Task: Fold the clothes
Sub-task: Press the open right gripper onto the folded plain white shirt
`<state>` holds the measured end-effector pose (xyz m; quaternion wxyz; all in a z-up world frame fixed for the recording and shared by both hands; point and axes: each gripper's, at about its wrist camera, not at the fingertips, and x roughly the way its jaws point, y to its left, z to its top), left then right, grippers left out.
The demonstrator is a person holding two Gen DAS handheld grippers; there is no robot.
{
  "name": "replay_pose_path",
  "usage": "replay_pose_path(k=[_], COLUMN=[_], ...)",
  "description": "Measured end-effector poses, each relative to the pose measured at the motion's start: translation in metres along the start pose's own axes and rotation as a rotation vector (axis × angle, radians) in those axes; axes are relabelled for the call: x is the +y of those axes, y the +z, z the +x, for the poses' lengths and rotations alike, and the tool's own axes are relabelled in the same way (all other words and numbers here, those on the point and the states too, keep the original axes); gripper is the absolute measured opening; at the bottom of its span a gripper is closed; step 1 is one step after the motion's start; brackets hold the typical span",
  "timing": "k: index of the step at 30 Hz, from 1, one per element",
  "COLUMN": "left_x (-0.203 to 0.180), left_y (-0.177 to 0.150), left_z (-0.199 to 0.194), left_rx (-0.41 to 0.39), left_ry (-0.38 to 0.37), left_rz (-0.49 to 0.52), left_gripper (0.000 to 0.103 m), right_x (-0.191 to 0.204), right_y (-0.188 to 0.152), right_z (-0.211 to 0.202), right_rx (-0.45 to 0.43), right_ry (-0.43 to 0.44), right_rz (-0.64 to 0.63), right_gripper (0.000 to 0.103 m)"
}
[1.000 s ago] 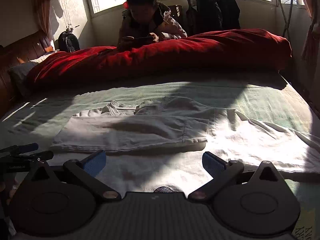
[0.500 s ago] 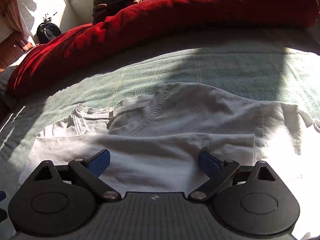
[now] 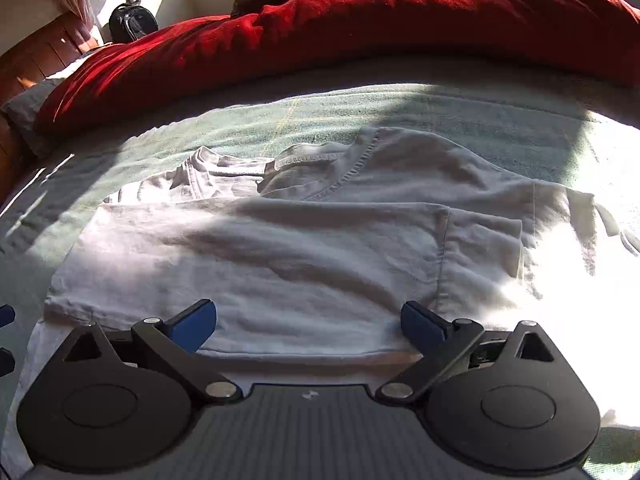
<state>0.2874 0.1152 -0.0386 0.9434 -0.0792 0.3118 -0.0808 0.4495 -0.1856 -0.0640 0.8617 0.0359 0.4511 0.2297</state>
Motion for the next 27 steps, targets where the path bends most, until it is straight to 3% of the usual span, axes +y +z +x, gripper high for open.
replay_pose_path(k=[6, 10, 13, 17, 24, 27], left_x=[-0.003, 0.003, 0.010, 0.015, 0.017, 0.015], left_y=[-0.001, 0.000, 0.001, 0.002, 0.006, 0.008], left_z=[0.000, -0.003, -0.001, -0.001, -0.014, -0.019], left_rx=[0.010, 0.002, 0.005, 0.012, -0.014, -0.025], left_ry=[-0.023, -0.051, -0.057, -0.074, -0.131, -0.124], left_rz=[0.017, -0.004, -0.036, -0.064, -0.083, -0.076], left_gripper=[0.100, 0.100, 0.100, 0.100, 0.100, 0.100], right_x=[0.017, 0.033, 0.033, 0.034, 0.058, 0.066], right_y=[0.021, 0.040, 0.045, 0.053, 0.028, 0.006], right_z=[-0.018, 0.015, 0.050, 0.057, 0.033, 0.031], right_rx=[-0.068, -0.057, -0.029, -0.085, 0.001, 0.055], right_ry=[0.017, 0.038, -0.008, -0.098, -0.023, -0.083], right_rz=[0.006, -0.027, -0.058, -0.081, -0.153, -0.229], right_gripper=[0.102, 0.102, 0.102, 0.102, 0.102, 0.103])
